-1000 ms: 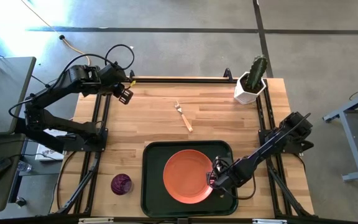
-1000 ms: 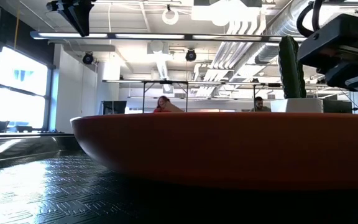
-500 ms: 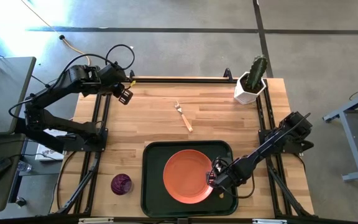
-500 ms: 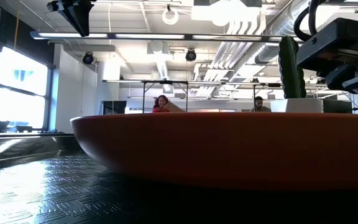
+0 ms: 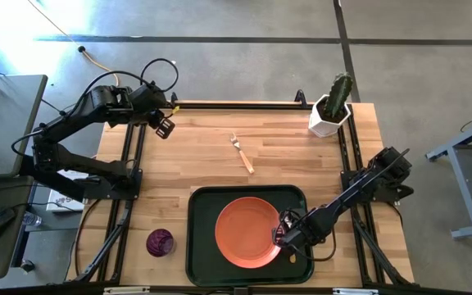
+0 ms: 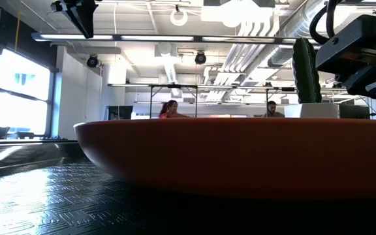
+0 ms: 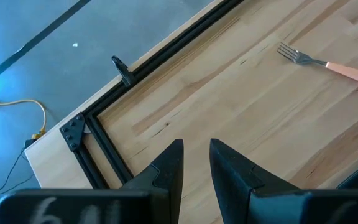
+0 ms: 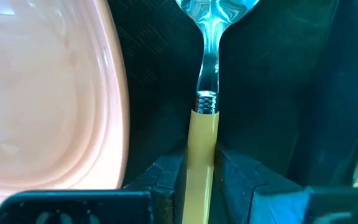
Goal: Pick and place plate/cup/fork/spoon on tray
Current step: Put the yellow spoon on the black tray to the right of the orange plate
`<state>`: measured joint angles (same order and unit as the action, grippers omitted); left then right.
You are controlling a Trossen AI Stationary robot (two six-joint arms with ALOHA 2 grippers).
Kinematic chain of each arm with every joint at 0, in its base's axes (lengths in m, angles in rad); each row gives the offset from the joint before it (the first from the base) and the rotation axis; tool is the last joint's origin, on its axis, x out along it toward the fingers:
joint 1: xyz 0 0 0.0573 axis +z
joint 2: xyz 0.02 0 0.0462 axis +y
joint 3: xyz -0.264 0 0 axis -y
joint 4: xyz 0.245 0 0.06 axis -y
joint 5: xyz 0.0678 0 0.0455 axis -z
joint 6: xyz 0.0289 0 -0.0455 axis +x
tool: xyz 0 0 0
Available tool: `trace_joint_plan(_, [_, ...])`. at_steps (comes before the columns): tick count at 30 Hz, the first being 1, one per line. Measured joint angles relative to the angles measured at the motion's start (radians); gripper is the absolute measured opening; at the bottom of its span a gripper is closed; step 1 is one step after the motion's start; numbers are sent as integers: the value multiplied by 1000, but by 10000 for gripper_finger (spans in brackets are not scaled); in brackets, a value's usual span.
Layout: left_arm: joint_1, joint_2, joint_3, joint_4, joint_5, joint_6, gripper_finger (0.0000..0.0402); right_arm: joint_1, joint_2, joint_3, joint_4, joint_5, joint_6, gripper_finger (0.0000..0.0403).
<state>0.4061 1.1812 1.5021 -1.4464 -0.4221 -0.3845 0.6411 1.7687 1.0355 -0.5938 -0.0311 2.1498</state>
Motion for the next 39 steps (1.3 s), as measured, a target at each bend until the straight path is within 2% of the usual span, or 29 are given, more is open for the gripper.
trace_joint_plan(39, [0,0,0,0,0,20,70,0,-1,0,-2,-6,-3,69])
